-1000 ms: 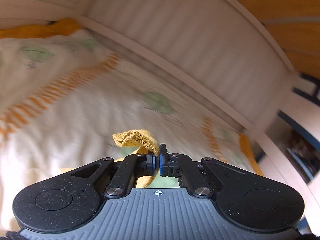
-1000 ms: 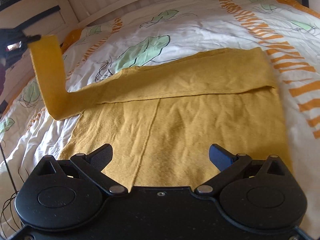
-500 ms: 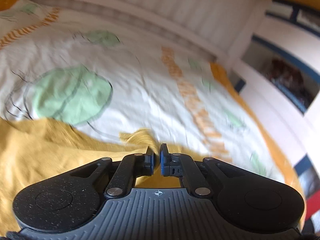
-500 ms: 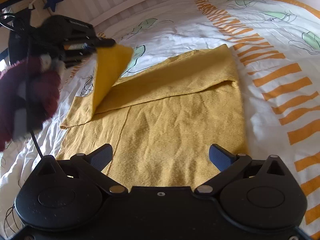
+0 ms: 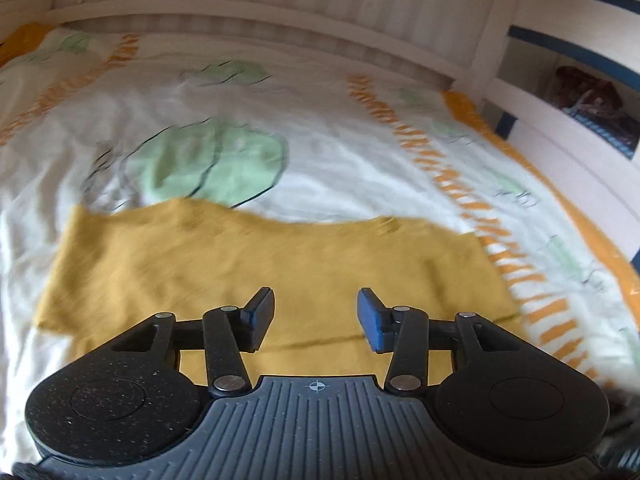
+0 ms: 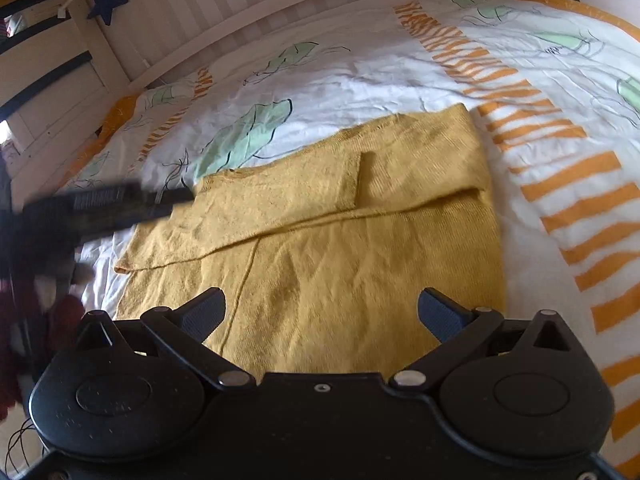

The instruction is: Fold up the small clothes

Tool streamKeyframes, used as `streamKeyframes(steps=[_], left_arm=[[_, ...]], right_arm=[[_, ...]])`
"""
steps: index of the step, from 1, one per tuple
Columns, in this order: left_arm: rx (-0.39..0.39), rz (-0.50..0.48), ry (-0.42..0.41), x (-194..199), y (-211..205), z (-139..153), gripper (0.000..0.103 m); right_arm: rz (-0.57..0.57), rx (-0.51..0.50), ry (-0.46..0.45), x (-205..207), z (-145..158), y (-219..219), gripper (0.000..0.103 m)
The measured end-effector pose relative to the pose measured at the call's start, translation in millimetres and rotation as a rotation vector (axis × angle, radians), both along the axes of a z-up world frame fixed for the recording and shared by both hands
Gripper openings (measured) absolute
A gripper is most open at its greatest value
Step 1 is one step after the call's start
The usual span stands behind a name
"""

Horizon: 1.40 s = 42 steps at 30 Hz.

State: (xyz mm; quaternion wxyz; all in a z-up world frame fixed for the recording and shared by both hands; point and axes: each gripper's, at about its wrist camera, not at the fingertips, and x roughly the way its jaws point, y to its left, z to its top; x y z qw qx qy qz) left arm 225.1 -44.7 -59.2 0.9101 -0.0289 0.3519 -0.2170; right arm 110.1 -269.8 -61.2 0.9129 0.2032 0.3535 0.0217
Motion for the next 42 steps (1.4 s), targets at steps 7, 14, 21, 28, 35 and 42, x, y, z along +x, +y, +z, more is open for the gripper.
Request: streamKeyframes(steps=[7, 14, 21, 28, 35, 42], left_arm=[[0.082, 0.198, 0.045, -1, 66, -34, 0.044], [0.061, 0.302, -0.007, 0, 96, -57, 0.045], [0.048, 0.313, -0.048, -5, 96, -64, 0.045], [0.039, 0.314, -0.054, -7, 98, -69, 0.046], [0.034, 0.314, -0.052, -7, 98, -69, 0.046], [0.033, 0.315, -0.052, -7, 98, -69, 0.046]], right_arm=[[0.0, 0.012, -0.049, 40, 4, -4, 0.102], [0.035, -0.047, -0.044, 80, 0, 0, 0.093], [0.0, -0.049, 0.007, 112, -16, -8, 0.082], [-0.021, -0.024, 0.04, 125, -29, -9, 0.06], [0.059, -0.011, 0.01, 132, 4, 10, 0.015], [0.074, 0.032, -0.126, 115, 73, -9, 0.015]])
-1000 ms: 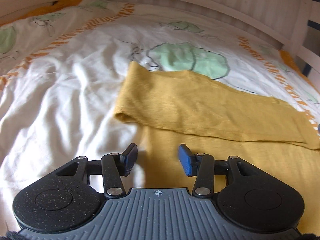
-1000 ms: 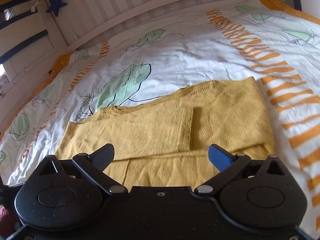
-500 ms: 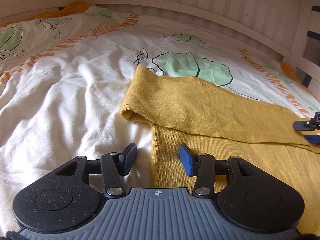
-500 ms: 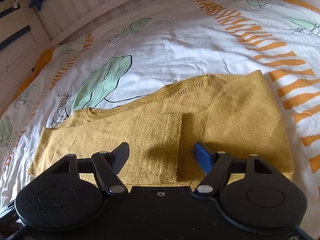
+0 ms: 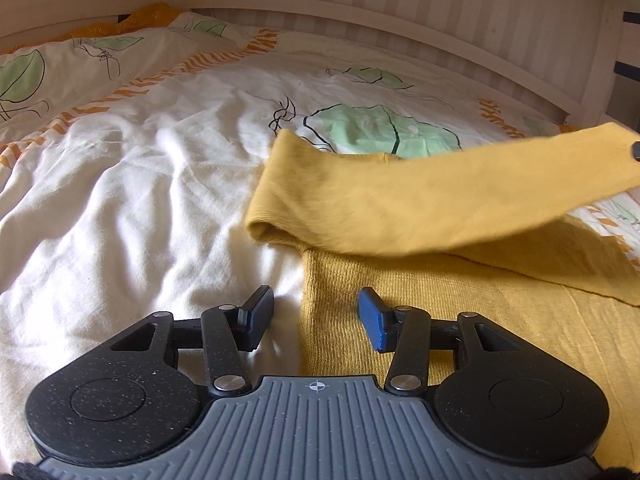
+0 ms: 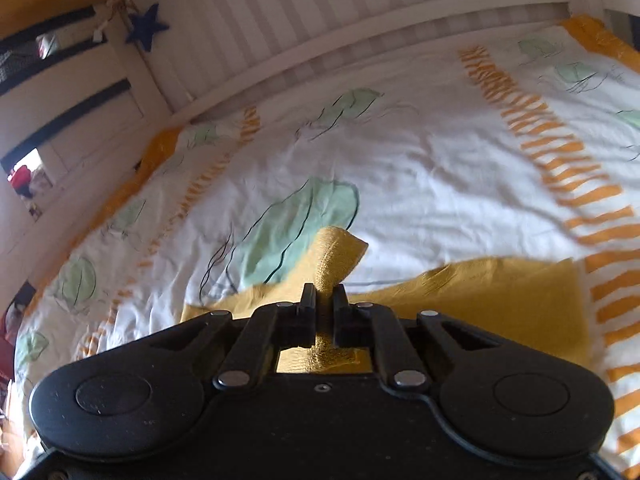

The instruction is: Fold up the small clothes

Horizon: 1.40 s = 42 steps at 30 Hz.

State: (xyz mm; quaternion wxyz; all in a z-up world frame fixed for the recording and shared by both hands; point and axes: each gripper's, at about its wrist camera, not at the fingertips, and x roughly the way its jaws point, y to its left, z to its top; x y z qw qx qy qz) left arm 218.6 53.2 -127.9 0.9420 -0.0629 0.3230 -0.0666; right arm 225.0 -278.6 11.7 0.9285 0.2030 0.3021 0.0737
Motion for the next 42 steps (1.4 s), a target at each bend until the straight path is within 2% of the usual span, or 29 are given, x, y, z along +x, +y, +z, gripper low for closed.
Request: streamKeyframes(steps=[3, 8, 13, 16, 19, 22, 23, 24, 30, 34, 38, 40, 42], left_arm=[[0.002, 0.0, 0.0, 0, 0, 0, 0.046], [0.001, 0.0, 0.0, 0, 0, 0, 0.046], [0.0, 0.0, 0.0, 0, 0, 0, 0.046], [0.0, 0.0, 0.0, 0, 0, 0, 0.046], [0.004, 0.0, 0.0, 0, -1, 0, 0.047], [0.011, -0.001, 0.002, 0, -2, 0, 0.047], [0.014, -0.002, 0.002, 0, -2, 1, 0.048], [0.015, -0.004, 0.003, 1, -3, 1, 0.048], [0.035, -0.013, 0.003, 1, -6, 1, 0.051], [0.048, -0.014, 0.002, 1, -7, 1, 0.051], [0.05, -0.015, 0.001, 1, -7, 1, 0.051], [0.049, -0.016, 0.001, 1, -7, 1, 0.051], [0.048, -0.016, 0.001, 1, -7, 1, 0.051]], right_arm=[[-0.078, -0.061, 0.027, -2, -6, -21, 0.015], [-0.136, -0.105, 0.159, 10, -51, -41, 0.015], [-0.178, -0.152, 0.218, 8, -80, -45, 0.024], [-0.206, -0.211, 0.238, -3, -91, -49, 0.036], [-0.216, -0.235, 0.209, -14, -94, -49, 0.039], [-0.227, -0.275, 0.196, -22, -94, -44, 0.06], [-0.229, -0.29, 0.195, -24, -94, -42, 0.07], [-0.232, -0.306, 0.197, -26, -95, -40, 0.074], [-0.263, -0.332, 0.179, -49, -94, -36, 0.08], [-0.273, -0.305, 0.098, -58, -83, -39, 0.08], [-0.227, -0.182, 0.065, -39, -78, -50, 0.08], [-0.202, -0.164, 0.067, -27, -81, -50, 0.08], [-0.176, -0.171, 0.078, -15, -85, -49, 0.075]])
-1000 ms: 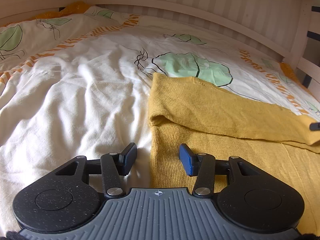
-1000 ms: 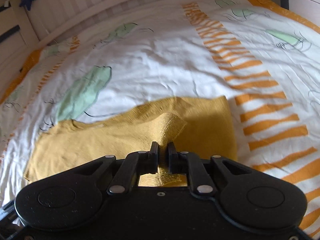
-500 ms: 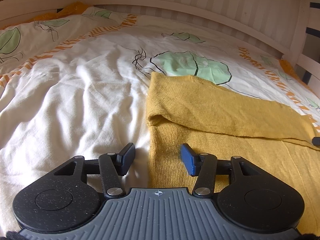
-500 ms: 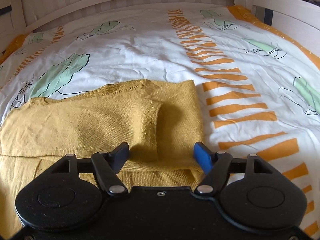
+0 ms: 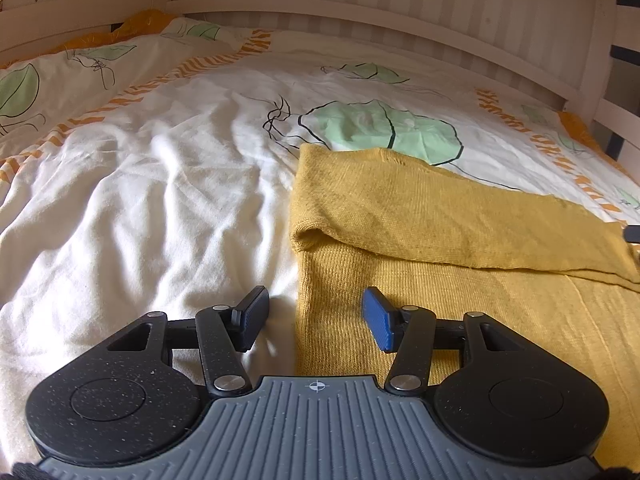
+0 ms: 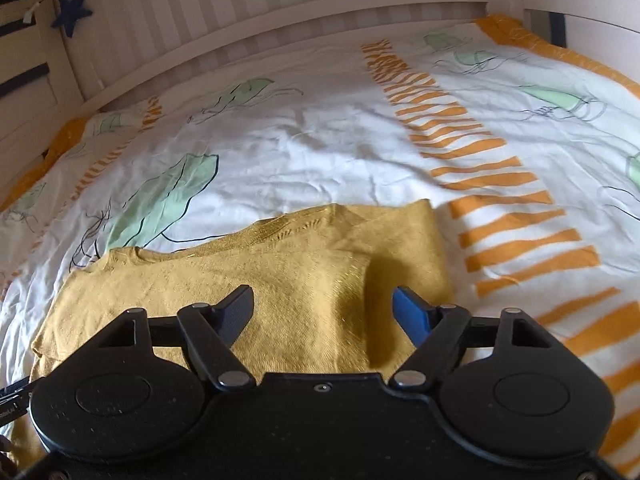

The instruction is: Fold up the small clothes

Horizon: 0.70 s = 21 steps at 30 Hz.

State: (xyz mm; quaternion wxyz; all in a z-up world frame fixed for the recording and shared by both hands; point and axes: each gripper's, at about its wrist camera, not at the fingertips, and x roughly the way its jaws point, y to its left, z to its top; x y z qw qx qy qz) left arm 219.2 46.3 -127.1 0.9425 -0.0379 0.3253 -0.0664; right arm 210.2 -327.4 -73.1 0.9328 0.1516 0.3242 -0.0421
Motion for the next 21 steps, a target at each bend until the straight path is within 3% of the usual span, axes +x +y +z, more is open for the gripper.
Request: streamKeyframes(steps=[1, 2, 5, 8, 10, 12, 21], left_arm=[[-0.001, -0.001, 0.0, 0, 0, 0, 0.051], [-0.001, -0.001, -0.001, 0, 0, 0, 0.051], [-0.003, -0.001, 0.0, -1, 0, 0, 0.051], [-0.005, -0.001, 0.0, -1, 0, 0, 0.051], [-0.001, 0.0, -0.001, -1, 0, 0, 0.052], [0.001, -0.001, 0.0, -1, 0, 0, 0.052], [0.004, -0.005, 0.003, 0, -2, 1, 0.054]], right_arm=[[0.011, 0.006, 0.014, 6, -3, 0, 0.073], [0.011, 0.022, 0.033, 12, -6, -2, 0.064], [0.017, 0.058, 0.068, 22, -10, -3, 0.018], [0.031, -0.04, -0.012, 14, 2, 6, 0.018], [-0.032, -0.069, 0.02, 15, -1, 3, 0.023], [-0.107, -0.055, 0.091, 17, -13, -8, 0.034], [-0.095, -0.029, 0.035, -17, 2, -10, 0.067]])
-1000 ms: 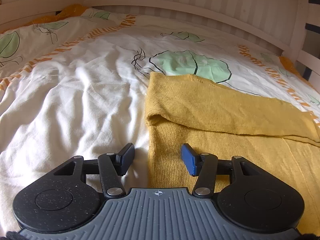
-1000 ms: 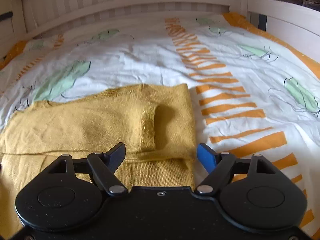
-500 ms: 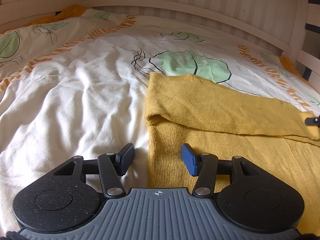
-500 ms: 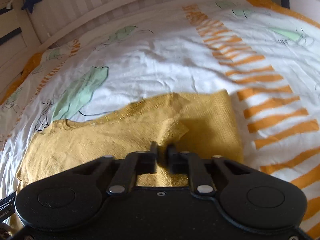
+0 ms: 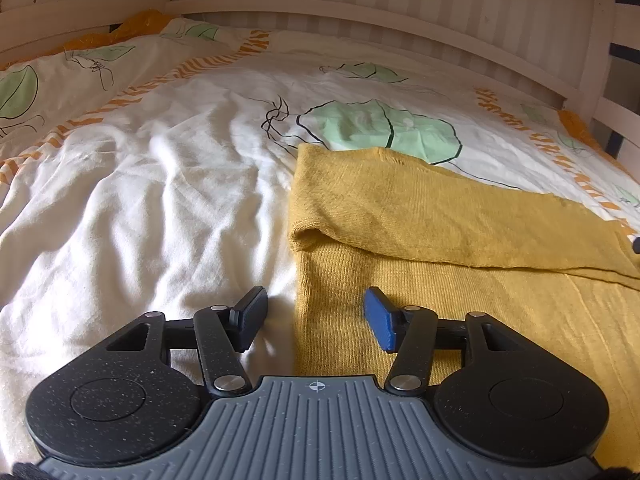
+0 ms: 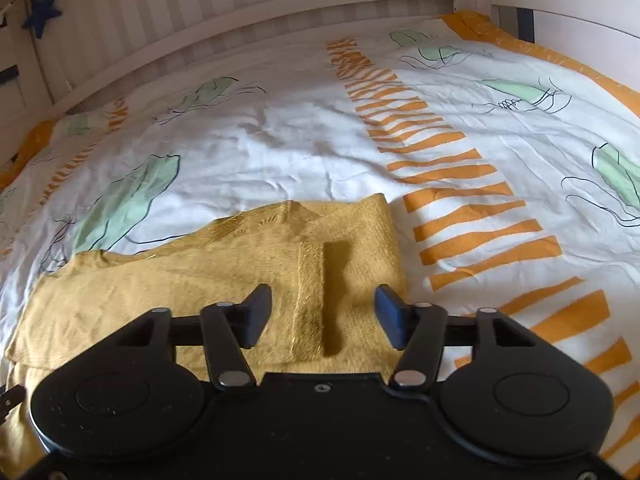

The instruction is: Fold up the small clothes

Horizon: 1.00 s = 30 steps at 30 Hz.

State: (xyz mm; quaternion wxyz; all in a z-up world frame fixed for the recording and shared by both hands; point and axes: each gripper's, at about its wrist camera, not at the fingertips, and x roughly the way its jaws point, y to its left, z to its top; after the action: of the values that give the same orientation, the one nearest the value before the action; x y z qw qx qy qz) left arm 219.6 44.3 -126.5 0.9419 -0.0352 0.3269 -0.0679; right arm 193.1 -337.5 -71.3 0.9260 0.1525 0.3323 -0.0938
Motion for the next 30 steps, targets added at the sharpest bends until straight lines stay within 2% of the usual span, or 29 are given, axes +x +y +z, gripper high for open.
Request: streamKeyframes(steps=[1, 2, 6, 7, 10, 17, 30], left_arm=[[-0.002, -0.005, 0.002, 1, 0, 0, 0.055], [-0.004, -0.014, 0.005, 1, 0, 1, 0.061], [0.024, -0.115, 0.045, 7, -8, 2, 0.09], [0.045, -0.135, 0.062, 8, -11, 3, 0.091], [0.083, -0.161, 0.101, 6, -16, 7, 0.092], [0.062, -0.163, 0.191, -23, -3, 16, 0.091], [0.032, -0.173, 0.322, -95, 36, 30, 0.091]], right_arm=[[0.011, 0.006, 0.01, -4, 1, 2, 0.069], [0.019, 0.016, 0.02, -9, 2, 2, 0.074], [0.042, 0.059, 0.073, -33, 1, 4, 0.083], [0.045, 0.069, 0.092, -41, -1, 6, 0.084], [0.048, 0.097, 0.131, -64, -4, 5, 0.087], [0.059, 0.158, 0.19, -115, -4, -1, 0.09], [0.067, 0.377, 0.248, -185, -3, -2, 0.093]])
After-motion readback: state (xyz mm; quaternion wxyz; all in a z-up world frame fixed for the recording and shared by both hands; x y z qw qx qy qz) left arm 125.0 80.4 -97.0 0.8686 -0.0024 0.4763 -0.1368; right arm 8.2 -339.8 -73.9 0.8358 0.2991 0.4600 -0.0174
